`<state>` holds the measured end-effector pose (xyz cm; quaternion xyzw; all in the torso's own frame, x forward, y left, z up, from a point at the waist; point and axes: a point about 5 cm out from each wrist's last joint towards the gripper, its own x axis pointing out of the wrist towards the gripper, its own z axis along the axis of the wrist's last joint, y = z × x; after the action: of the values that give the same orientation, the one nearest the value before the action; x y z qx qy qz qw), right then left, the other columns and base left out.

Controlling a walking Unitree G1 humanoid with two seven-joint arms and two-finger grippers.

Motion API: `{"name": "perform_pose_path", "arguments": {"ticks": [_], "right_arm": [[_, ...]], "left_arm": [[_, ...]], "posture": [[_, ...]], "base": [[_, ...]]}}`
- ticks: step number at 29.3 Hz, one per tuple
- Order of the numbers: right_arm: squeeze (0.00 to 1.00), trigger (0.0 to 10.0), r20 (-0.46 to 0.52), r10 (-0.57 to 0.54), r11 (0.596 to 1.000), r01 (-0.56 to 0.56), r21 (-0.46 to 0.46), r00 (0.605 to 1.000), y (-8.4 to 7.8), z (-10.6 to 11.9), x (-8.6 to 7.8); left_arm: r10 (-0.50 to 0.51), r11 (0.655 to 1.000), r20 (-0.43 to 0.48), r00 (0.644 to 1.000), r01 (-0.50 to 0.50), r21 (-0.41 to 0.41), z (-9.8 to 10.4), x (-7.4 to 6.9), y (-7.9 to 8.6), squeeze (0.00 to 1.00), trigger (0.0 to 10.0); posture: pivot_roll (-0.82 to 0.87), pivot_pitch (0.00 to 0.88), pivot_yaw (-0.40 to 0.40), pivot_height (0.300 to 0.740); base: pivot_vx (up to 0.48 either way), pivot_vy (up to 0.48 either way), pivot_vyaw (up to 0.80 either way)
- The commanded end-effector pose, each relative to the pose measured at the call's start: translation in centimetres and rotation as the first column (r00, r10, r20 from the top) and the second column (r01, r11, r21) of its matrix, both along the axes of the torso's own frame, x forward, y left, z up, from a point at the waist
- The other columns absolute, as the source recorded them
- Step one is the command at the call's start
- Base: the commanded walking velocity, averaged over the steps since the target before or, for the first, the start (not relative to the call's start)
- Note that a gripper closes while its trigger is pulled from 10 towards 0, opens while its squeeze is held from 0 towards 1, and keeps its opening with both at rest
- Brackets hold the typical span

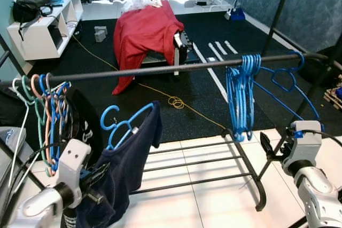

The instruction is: Hang hanger

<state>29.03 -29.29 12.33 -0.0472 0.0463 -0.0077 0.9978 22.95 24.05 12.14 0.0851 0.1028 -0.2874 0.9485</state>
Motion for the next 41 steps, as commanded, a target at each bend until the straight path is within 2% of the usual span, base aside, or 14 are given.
{"name": "perform_pose_path", "arguments": {"ticks": [1, 8, 12, 14, 17, 21, 22, 26, 27, 30, 32, 33, 38, 41], "right_arm": [[0.0, 10.0, -0.004, 0.092, 0.995, -0.092, 0.031, 0.996, 0.8, 0.4, 0.2], [0.0, 10.0, 0.02, 0.183, 0.981, -0.184, 0.062, 0.983, 1.2, 1.5, 0.3], [0.0, 10.0, 0.111, 0.333, 0.92, -0.348, 0.182, 0.936, 1.9, 3.6, 0.0], [0.0, 10.0, 0.18, 0.433, 0.847, -0.467, 0.252, 0.883, 2.4, 4.9, -0.8], [0.0, 10.0, 0.209, 0.483, 0.81, -0.525, 0.263, 0.85, 2.6, 5.5, -1.2], [0.0, 10.0, 0.361, 0.684, 0.605, -0.769, 0.205, 0.634, 4.4, 9.4, -3.5], [0.0, 10.0, 0.361, 0.684, 0.605, -0.769, 0.205, 0.634, 4.4, 9.4, -3.5], [0.0, 10.0, 0.436, 0.725, 0.52, -0.839, 0.159, 0.533, 4.5, 11.4, -4.5], [0.94, 10.0, 0.464, 0.727, 0.497, -0.854, 0.154, 0.507, 4.5, 12.1, -4.8], [1.0, 10.0, 0.491, 0.729, 0.481, -0.867, 0.13, 0.478, 4.5, 13.0, -5.2], [1.0, 10.0, 0.493, 0.731, 0.482, -0.868, 0.115, 0.472, 4.5, 13.5, -5.3], [0.0, 10.0, 0.479, 0.742, 0.484, -0.869, 0.103, 0.47, 4.4, 13.7, -5.5], [0.0, 10.0, 0.439, 0.752, 0.499, -0.86, 0.109, 0.492, 4.3, 13.6, -5.4], [0.0, 10.0, 0.308, 0.784, 0.526, -0.84, 0.132, 0.539, 4.4, 12.2, -5.1]], "left_arm": [[-0.047, 0.999, 0.017, 0.999, 0.048, -0.016, 1.1, -0.5, 0.4, 0.0, 10.0], [-0.072, 0.997, 0.045, 0.996, 0.072, -0.01, 2.5, -0.7, 1.3, 0.0, 10.0], [-0.153, 0.985, 0.125, 0.98, 0.161, -0.061, 4.9, -0.4, 0.5, 0.0, 10.0], [-0.217, 0.967, 0.175, 0.96, 0.236, -0.098, 6.5, -0.1, 0.0, 0.0, 10.0], [-0.248, 0.954, 0.195, 0.949, 0.274, -0.12, 7.2, 0.2, -0.1, 0.0, 10.0], [-0.468, 0.846, 0.275, 0.84, 0.516, -0.134, 10.3, 1.3, -1.8, 0.0, 10.0], [-0.468, 0.846, 0.275, 0.84, 0.516, -0.134, 10.3, 1.3, -1.8, 0.0, 10.0], [-0.579, 0.794, 0.259, 0.773, 0.607, -0.038, 11.2, 2.1, -2.5, 0.0, 10.0], [-0.591, 0.79, 0.252, 0.766, 0.613, -0.008, 11.3, 2.3, -2.5, 0.0, 10.0], [-0.609, 0.781, 0.247, 0.754, 0.623, 0.025, 11.7, 2.5, -2.4, 0.0, 10.0], [-0.626, 0.77, 0.248, 0.739, 0.637, 0.046, 12.2, 2.5, -2.6, 0.0, 10.0], [-0.642, 0.757, 0.249, 0.725, 0.652, 0.053, 12.5, 2.4, -2.7, 0.0, 10.0], [-0.664, 0.736, 0.254, 0.703, 0.674, 0.061, 13.1, 2.3, -2.8, 0.0, 10.0], [-0.676, 0.723, 0.267, 0.686, 0.688, 0.065, 13.5, 2.2, -3.1, 0.0, 10.0]], "posture": [[-0.07, 0.048, -0.019, 0.74], [-0.07, 0.042, -0.025, 0.74], [-0.07, 0.043, -0.025, 0.74], [-0.07, 0.046, -0.028, 0.74], [-0.07, 0.046, -0.028, 0.74], [-0.08, 0.047, -0.014, 0.74], [-0.08, 0.047, -0.014, 0.74], [-0.09, 0.045, -0.001, 0.74], [-0.09, 0.046, 0.004, 0.74], [-0.09, 0.047, 0.009, 0.74], [-0.1, 0.047, 0.011, 0.74], [-0.09, 0.048, 0.011, 0.74], [-0.09, 0.05, 0.007, 0.74], [-0.09, 0.055, -0.002, 0.74]], "base": [[-0.48, 0.0, 0.0], [-0.389, 0.0, 0.0], [-0.331, 0.0, 0.0], [-0.159, 0.0, 0.0], [0.0, 0.0, 0.0], [0.0, 0.0, 0.0], [0.0, 0.0, 0.0], [0.0, 0.0, 0.0], [0.0, 0.0, 0.0], [0.0, 0.0, 0.0], [0.0, 0.0, 0.0], [0.0, 0.0, 0.0], [0.0, 0.0, 0.0], [0.0, 0.0, 0.0]]}}
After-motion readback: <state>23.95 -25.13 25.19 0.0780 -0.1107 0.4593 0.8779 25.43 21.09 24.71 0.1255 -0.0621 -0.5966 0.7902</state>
